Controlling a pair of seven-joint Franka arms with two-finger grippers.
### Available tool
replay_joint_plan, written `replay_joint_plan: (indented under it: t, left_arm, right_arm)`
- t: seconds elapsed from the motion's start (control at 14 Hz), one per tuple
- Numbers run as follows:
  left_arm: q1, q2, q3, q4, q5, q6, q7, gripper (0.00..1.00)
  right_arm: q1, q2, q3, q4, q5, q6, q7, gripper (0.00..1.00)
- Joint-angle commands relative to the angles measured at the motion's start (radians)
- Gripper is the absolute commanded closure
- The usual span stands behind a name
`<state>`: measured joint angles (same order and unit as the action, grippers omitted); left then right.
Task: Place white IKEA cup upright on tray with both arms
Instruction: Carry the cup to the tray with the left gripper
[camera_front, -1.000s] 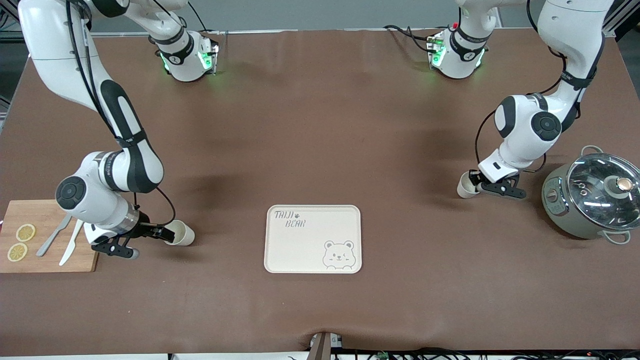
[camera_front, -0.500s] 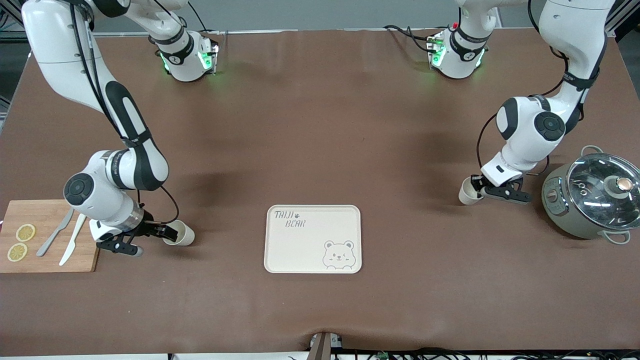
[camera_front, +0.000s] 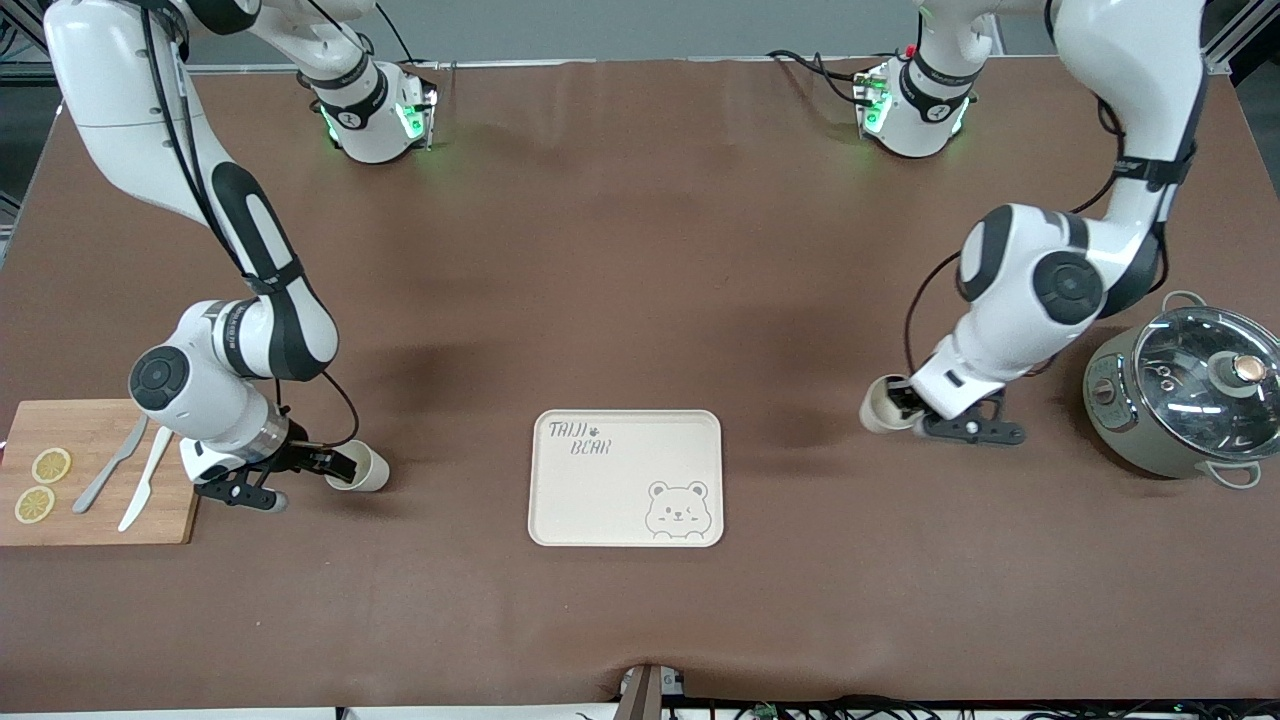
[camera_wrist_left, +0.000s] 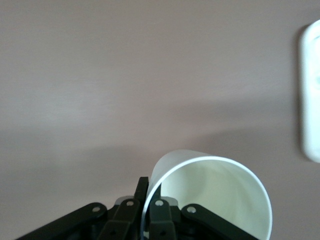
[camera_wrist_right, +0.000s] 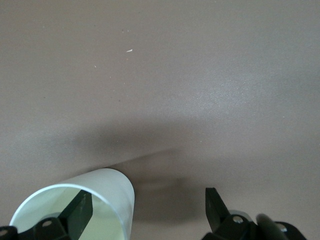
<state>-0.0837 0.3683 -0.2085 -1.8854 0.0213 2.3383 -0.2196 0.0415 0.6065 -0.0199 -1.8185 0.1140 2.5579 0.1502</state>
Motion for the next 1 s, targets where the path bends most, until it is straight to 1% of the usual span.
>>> replay_joint_plan:
  t: [0.0, 0.14, 0.21, 0.29, 0.43, 0.5, 0.64, 0.71, 0.79, 0.93]
  left_arm:
    - [-0.112, 0.156, 0.001, 0.201, -0.004, -0.042, -0.180, 1.00]
    - [-0.178, 0.223, 0.001, 0.288, -0.004, -0.043, -0.268, 1.00]
    - [-0.214, 0.262, 0.001, 0.337, -0.006, -0.045, -0.306, 1.00]
    - [-0.250, 0.305, 0.006, 0.397, -0.007, -0.048, -0.355, 1.00]
    - [-0.301, 0.381, 0.011, 0.509, -0.007, -0.068, -0.446, 1.00]
    - [-0.321, 0.406, 0.012, 0.540, -0.007, -0.068, -0.469, 1.00]
    - [-0.349, 0.434, 0.018, 0.568, -0.006, -0.066, -0.478, 1.00]
    - [-0.364, 0.448, 0.029, 0.581, -0.006, -0.065, -0.483, 1.00]
    - [-0.387, 0.460, 0.044, 0.591, -0.004, -0.060, -0.484, 1.00]
    - [-0.442, 0.481, 0.102, 0.604, -0.006, -0.050, -0.488, 1.00]
  right_arm:
    - [0.001, -0.011, 0.000, -0.010, 0.012, 0.001, 0.011, 0.30]
    - [0.001, -0.011, 0.000, -0.010, 0.013, 0.001, 0.011, 0.53]
    - [0.000, -0.011, 0.000, -0.010, 0.013, 0.001, 0.012, 0.63]
    - [0.000, -0.011, 0.000, -0.010, 0.013, 0.001, 0.012, 0.71]
    - [0.000, -0.011, 0.000, -0.010, 0.013, 0.001, 0.012, 0.84]
    - [0.000, -0.011, 0.000, -0.010, 0.013, 0.001, 0.012, 0.90]
    - [0.000, -0.011, 0.000, -0.008, 0.013, -0.001, 0.017, 0.92]
    - [0.003, -0.011, 0.000, -0.005, 0.013, -0.001, 0.035, 0.98]
    - [0.006, -0.011, 0.001, -0.004, 0.013, 0.001, 0.051, 1.00]
    - [0.008, -0.011, 0.000, -0.002, 0.013, 0.001, 0.054, 1.00]
